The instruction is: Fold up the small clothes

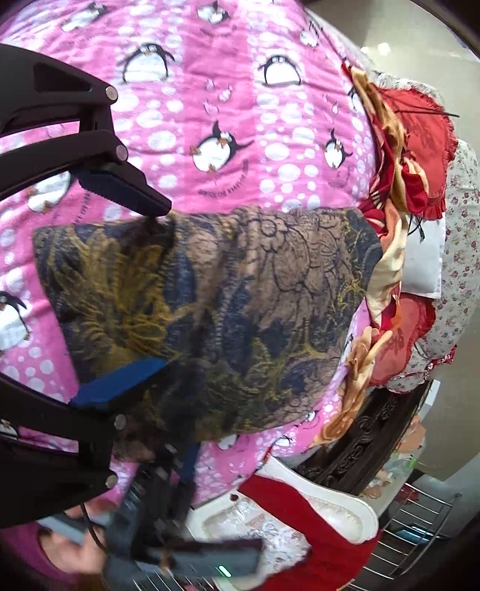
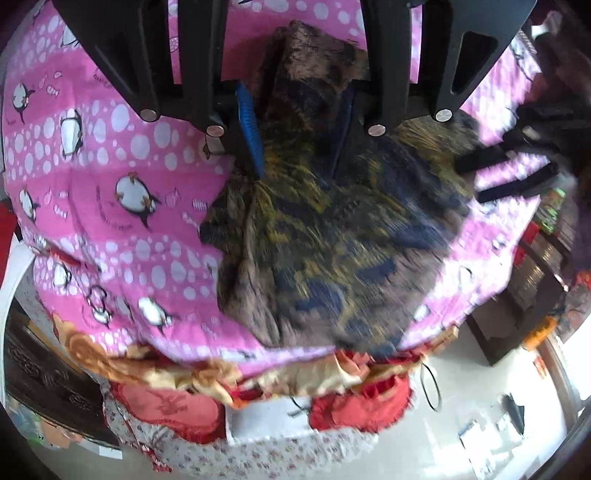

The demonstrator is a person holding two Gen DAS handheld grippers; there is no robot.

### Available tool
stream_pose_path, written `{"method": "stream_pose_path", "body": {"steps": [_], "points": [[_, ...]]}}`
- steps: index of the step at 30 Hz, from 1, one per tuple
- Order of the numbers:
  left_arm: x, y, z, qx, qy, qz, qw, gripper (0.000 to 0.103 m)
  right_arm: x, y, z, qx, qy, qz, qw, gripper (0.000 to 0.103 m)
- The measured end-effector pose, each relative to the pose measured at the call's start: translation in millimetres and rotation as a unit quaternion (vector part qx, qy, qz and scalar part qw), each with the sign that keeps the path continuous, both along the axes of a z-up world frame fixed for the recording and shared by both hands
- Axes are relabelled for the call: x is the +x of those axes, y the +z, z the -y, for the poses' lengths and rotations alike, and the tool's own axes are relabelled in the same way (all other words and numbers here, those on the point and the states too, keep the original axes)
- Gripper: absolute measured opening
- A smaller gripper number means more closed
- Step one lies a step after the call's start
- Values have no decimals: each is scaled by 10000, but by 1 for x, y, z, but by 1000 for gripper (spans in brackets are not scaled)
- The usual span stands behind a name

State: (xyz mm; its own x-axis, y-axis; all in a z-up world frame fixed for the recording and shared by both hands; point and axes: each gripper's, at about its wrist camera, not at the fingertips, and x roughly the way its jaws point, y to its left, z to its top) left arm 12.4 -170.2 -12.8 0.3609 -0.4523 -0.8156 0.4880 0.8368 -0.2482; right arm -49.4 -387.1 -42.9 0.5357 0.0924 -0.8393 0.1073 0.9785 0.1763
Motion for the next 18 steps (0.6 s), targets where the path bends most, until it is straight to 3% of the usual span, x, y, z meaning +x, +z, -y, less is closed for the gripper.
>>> {"method": "stream_pose_path", "body": {"steps": [1,3,6,9,13,15,17,18], "points": [[5,-2,0,-64,-7,-59,10000,83,2,-8,4,125,-15,-101,9999,36],[16,-5,-5,-276,12,-180,9995,84,-2,-11,13,297,-178,-32,9994,53],[36,-11,-16,-751,155,-417,9962,94,-7,-5,27,559,-268,319,9976,60],[55,-27,-19,-938,220,-783,9923,95,-1,-8,45,1068,-419,440,9924,68],[70,-56,-13,-1157,143,-1379,9836,95,18,-24,53,1604,-405,559,9846,70],[70,-60,-11,-1298,105,-1456,9807,95,25,-28,50,1817,-296,546,9814,70],[68,-57,-8,-1448,-117,-1421,9791,84,31,-31,45,1961,-247,515,9789,69],[67,-56,-7,-1454,-170,-1421,9790,71,32,-30,42,1954,-216,533,9790,56]]}}
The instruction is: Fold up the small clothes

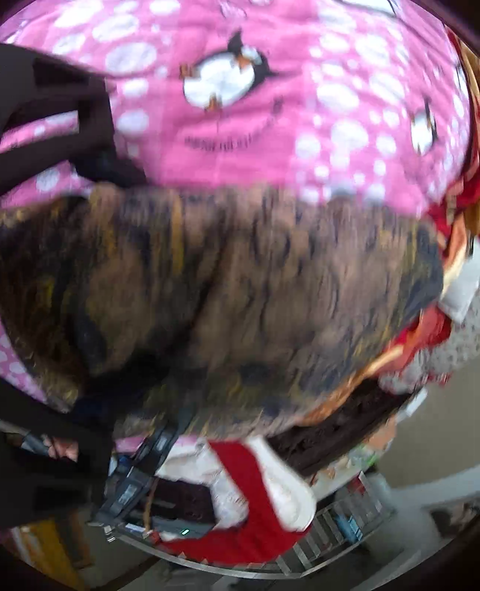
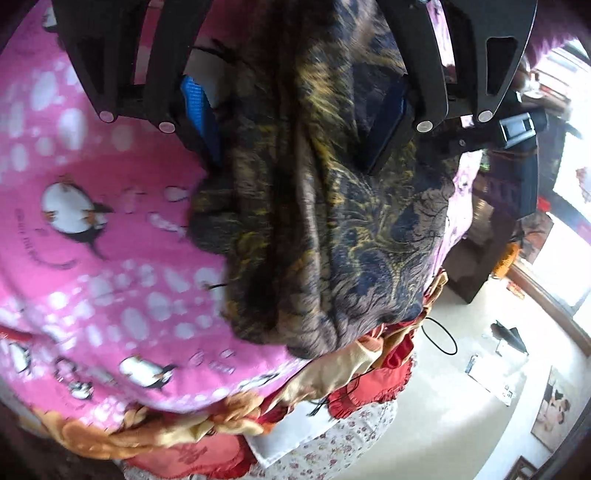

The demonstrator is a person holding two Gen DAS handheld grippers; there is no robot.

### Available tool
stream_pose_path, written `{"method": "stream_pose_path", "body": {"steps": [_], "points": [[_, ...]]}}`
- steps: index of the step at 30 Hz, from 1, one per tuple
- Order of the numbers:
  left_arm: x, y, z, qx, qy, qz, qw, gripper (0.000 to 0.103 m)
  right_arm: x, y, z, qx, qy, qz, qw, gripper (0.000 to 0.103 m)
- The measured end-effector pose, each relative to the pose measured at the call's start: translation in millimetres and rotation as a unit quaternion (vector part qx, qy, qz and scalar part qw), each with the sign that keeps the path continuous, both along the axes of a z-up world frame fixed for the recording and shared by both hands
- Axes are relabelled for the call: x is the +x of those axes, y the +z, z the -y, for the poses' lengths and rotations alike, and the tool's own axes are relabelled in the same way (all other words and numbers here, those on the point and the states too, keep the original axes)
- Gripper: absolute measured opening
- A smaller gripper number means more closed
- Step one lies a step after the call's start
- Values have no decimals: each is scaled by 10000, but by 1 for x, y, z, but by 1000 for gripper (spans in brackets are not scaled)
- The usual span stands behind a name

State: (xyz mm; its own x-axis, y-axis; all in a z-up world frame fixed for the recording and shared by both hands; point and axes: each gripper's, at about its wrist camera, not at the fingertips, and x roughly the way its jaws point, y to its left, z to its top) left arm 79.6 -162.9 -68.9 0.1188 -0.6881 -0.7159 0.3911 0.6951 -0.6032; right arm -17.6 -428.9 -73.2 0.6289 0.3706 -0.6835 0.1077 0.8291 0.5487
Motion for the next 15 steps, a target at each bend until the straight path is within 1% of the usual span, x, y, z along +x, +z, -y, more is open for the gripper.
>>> {"method": "stream_pose_path", "body": {"steps": [2,3,4,6,8,10,13,15], "points": [[-3,6,-2,36,-3,74,10000,59,2,8,-10,-246,75,57,9997,38],[-5,11,-4,18,-30,102,9999,49,1,15,-15,-371,107,87,9992,31],[-7,16,-7,21,-39,139,9999,43,0,21,-20,-447,153,144,9988,29],[-17,31,-16,37,-88,242,9997,42,-6,38,-31,-544,271,319,9976,25],[-31,49,-29,104,-144,375,9991,41,-16,58,-43,-479,444,461,9968,24],[-49,63,-44,155,-170,429,9988,41,-24,70,-57,-458,564,446,9964,24],[-79,74,-73,354,-157,419,9984,41,-42,75,-79,-261,829,465,9951,24],[-101,73,-92,513,-110,421,9977,41,-53,69,-91,-86,956,341,9948,25]]}}
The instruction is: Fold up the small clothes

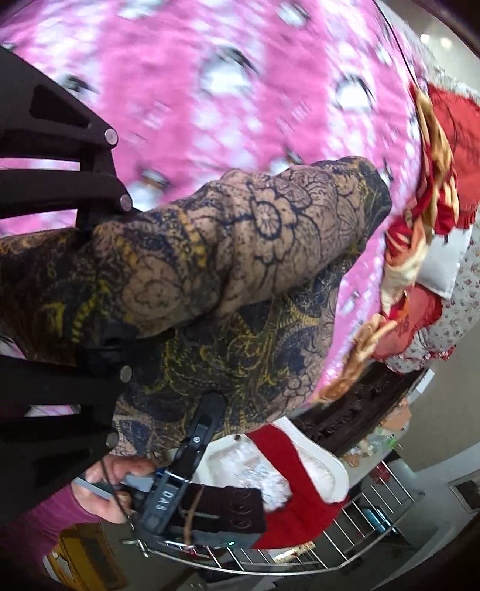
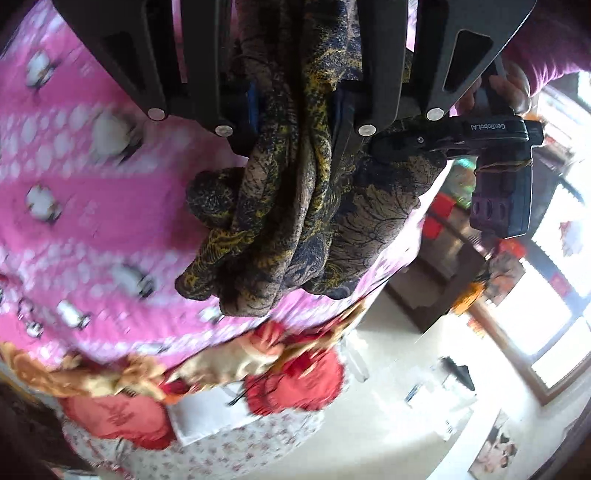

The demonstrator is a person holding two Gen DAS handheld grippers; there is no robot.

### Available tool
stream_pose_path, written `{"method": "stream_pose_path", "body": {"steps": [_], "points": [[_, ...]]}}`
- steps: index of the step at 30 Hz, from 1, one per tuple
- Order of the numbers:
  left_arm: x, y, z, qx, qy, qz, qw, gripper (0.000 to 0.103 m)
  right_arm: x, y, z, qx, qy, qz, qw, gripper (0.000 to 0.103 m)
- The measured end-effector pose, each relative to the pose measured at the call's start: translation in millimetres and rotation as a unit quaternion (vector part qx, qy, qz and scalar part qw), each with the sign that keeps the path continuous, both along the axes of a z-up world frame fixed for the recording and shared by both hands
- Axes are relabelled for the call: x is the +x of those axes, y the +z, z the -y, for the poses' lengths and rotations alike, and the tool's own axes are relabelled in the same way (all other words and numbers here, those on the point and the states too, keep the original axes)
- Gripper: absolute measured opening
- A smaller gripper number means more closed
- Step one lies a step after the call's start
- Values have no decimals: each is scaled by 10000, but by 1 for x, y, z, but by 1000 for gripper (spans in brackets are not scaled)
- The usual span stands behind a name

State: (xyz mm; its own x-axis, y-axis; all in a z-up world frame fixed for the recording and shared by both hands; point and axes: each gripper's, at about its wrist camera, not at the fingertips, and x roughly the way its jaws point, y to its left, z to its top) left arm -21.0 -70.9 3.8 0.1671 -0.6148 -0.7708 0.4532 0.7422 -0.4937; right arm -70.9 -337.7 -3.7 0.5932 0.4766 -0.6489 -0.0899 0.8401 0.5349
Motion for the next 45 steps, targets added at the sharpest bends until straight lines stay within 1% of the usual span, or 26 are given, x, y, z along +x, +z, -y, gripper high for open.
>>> {"method": "stream_pose_path", "body": {"steps": [1,3,4,5,6,7,8,10,12,13,15,18,20,22,24,25,26,27,29,32,34,37,39,42,45], "points": [[-12,-6,-11,122,58,-20,9999,42,-7,-9,-10,123,66,-156,9998,26],[-26,-21,-23,472,90,-43,9988,42,-15,-25,-22,118,83,-405,9991,32],[-29,-29,-26,697,100,-61,9975,47,-20,-34,-30,-27,78,-558,9984,32],[-34,-40,-31,844,167,-105,9962,50,-24,-43,-37,-317,65,-720,9969,33],[-36,-44,-35,827,258,-122,9962,54,-29,-49,-43,-677,-3,-830,9942,36],[-38,-43,-38,790,349,-88,9962,57,-34,-48,-44,-743,-49,-790,9941,38],[-41,-38,-40,822,437,26,9957,59,-40,-43,-42,-734,-125,-717,9946,39],[-46,-29,-43,1029,515,238,9931,67,-49,-26,-40,-873,-254,-586,9941,39],[-50,-20,-44,1225,647,463,9893,72,-58,2,-39,-1274,-407,-213,9908,39],[-52,-15,-44,1263,691,577,9879,76,-59,10,-39,-1346,-406,-111,9900,39],[-54,-8,-44,1347,778,817,9844,80,-59,26,-51,-1410,-177,36,9899,39],[-57,-1,-39,1472,852,1142,9788,81,-61,27,-73,-1506,208,-32,9884,39],[-57,-1,-30,1517,832,1192,9777,81,-65,18,-89,-1683,504,-68,9844,39],[-56,-5,-24,1628,864,1248,9749,81,-63,6,-100,-1929,556,-150,9795,39],[-58,-8,-21,1775,917,1357,9704,81,-61,-18,-101,-2345,442,-520,9697,39],[-60,-7,-23,1791,951,1399,9692,81,-61,-29,-100,-2502,356,-685,9651,39],[-61,-6,-22,1779,980,1418,9688,81,-63,-42,-96,-2560,260,-939,9617,39],[-62,-5,-24,1756,992,1420,9691,81,-65,-49,-92,-2377,219,-1043,9655,39],[-64,-4,-24,1709,1019,1420,9697,81,-71,-54,-85,-2152,60,-1006,9714,39],[-68,0,-26,1766,1101,1436,9675,81,-77,-49,-83,-2178,-42,-912,9717,39],[-70,3,-29,1715,1171,1469,9671,81,-85,-38,-84,-2232,-113,-799,9714,39],[-73,8,-35,1696,1315,1506,9650,81,-93,-17,-87,-2383,-292,-491,9695,39],[-74,13,-38,1713,1377,1555,9631,81,-93,-6,-90,-2475,-384,-388,9673,39],[-76,19,-41,1756,1443,1672,9594,81,-90,6,-101,-2712,-541,-286,9606,39],[-76,26,-46,1726,1540,1756,9569,81,-85,10,-109,-2818,-635,-238,9571,39]]}}
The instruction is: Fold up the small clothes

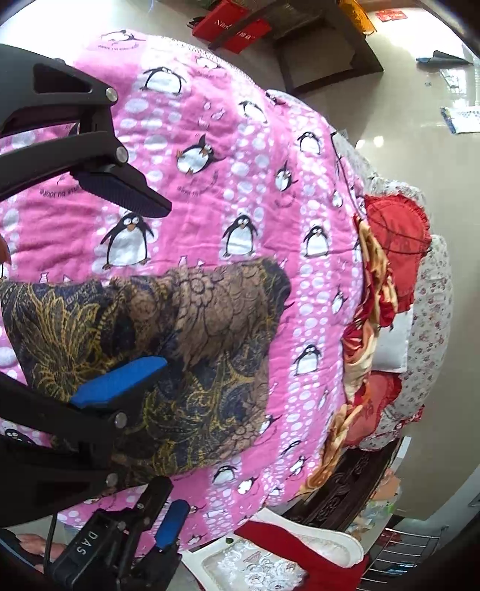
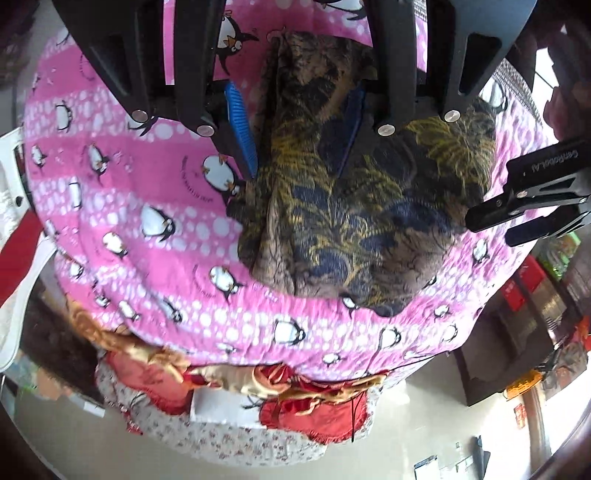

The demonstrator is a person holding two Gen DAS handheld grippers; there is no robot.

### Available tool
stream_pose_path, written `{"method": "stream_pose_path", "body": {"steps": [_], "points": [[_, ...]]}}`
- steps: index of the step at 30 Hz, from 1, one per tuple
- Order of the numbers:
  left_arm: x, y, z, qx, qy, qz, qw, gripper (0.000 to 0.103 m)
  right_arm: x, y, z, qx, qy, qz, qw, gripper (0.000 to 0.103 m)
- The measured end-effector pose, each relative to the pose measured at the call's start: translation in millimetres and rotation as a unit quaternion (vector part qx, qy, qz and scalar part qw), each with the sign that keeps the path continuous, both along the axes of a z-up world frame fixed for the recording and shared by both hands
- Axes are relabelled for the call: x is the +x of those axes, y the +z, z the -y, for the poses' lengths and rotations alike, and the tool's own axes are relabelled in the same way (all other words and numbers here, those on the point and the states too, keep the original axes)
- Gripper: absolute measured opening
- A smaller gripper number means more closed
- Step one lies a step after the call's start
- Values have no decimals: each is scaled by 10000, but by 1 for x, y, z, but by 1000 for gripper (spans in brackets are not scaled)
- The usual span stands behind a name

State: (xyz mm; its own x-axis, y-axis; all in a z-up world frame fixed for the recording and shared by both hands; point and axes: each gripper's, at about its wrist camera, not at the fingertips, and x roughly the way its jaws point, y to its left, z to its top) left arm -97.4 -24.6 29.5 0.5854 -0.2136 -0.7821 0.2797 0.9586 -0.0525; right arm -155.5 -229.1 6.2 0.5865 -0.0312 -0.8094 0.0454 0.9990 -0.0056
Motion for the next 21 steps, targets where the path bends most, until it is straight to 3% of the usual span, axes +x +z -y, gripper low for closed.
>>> {"method": "stream_pose_path", "body": {"steps": [7,21], "points": [[0,9,-5,-6,139,198,9997,81,1,7,2,44,-281,107,9995,39],[4,1,2,18,74,113,9999,81,5,1,5,54,-366,43,9993,39]]}}
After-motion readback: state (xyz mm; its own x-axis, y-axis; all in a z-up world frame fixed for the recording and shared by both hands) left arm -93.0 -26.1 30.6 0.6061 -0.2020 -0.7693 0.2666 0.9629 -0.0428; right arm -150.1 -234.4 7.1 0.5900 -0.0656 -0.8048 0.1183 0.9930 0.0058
